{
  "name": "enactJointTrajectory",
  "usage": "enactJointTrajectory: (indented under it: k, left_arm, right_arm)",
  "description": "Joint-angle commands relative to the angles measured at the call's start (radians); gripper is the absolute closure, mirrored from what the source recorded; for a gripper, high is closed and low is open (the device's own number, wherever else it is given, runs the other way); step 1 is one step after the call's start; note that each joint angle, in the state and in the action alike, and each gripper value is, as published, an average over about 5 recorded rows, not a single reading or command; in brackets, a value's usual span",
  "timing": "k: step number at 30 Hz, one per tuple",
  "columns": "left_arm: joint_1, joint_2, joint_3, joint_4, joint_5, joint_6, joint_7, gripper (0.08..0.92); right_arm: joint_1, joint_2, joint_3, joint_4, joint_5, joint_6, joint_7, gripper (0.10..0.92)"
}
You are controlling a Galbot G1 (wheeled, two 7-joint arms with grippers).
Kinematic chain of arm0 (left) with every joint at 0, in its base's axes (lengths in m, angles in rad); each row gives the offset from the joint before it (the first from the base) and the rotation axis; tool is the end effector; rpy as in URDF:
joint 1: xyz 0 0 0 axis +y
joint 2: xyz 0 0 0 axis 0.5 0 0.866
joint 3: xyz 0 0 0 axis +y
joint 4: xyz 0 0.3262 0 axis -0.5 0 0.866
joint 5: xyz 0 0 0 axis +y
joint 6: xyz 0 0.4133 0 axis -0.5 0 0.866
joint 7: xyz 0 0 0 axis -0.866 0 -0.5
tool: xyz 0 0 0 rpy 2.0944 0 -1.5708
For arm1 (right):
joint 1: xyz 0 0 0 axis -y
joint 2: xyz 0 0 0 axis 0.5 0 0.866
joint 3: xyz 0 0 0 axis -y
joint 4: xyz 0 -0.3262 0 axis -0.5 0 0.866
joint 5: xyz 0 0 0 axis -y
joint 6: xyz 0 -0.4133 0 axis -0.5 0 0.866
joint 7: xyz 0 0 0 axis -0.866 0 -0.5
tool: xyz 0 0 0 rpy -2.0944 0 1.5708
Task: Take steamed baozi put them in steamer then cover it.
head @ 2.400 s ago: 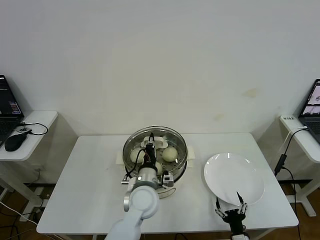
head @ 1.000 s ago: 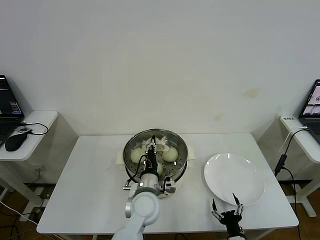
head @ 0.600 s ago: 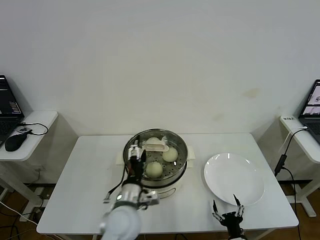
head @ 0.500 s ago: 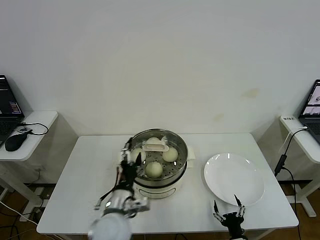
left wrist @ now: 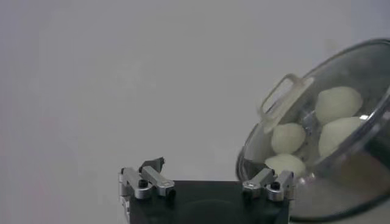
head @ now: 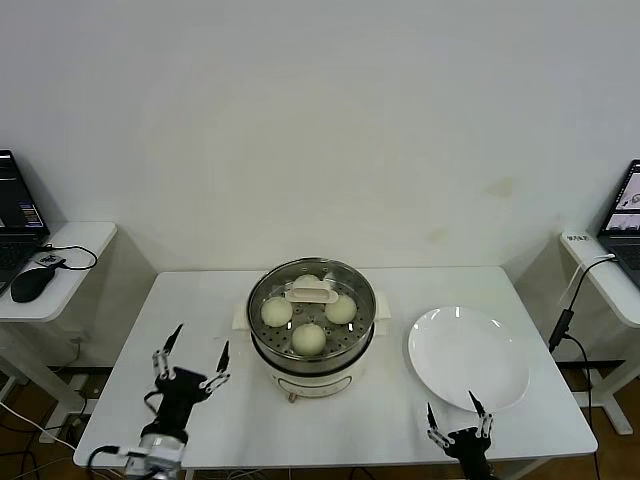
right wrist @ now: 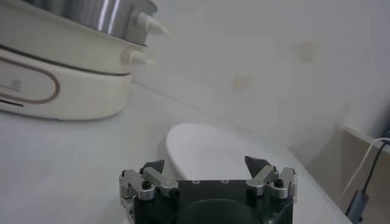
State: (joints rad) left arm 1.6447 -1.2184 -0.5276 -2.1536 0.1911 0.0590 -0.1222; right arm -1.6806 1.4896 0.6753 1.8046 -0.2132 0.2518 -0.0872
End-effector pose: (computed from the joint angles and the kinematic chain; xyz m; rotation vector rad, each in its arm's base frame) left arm 0.2334 0.0354 -0.2703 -0.0932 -3.0233 -0.7607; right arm 0.1873 -0.0793 -0.4164 0.1013 -2.9275 0.5106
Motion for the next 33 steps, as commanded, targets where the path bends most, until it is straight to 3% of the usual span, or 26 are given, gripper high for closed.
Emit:
enactJointTrajectory:
  k: [1,8,33]
  left_arm:
    - [0.115,0.018,-0.127,0.089,-0.490,-0.104,-0.046,0.177]
    - [0.081,-0.007,-0.133,0.158,-0.498,-0.175,0.028,0.177]
    - [0.074,-0.021,-0.128,0.170,-0.462,-0.165,0.037,0.177]
  right_arm:
    - [-0.119,-0.072,-0.022,0.129,0.165,-0.037,-0.033,0.203]
    - [-0.118,-0.066,-0.030,0.158,0.159,-0.054,-0.036,0.203]
    - [-0.120,-0.046,-0.069,0.213,0.164,-0.100,-0.046,0.203]
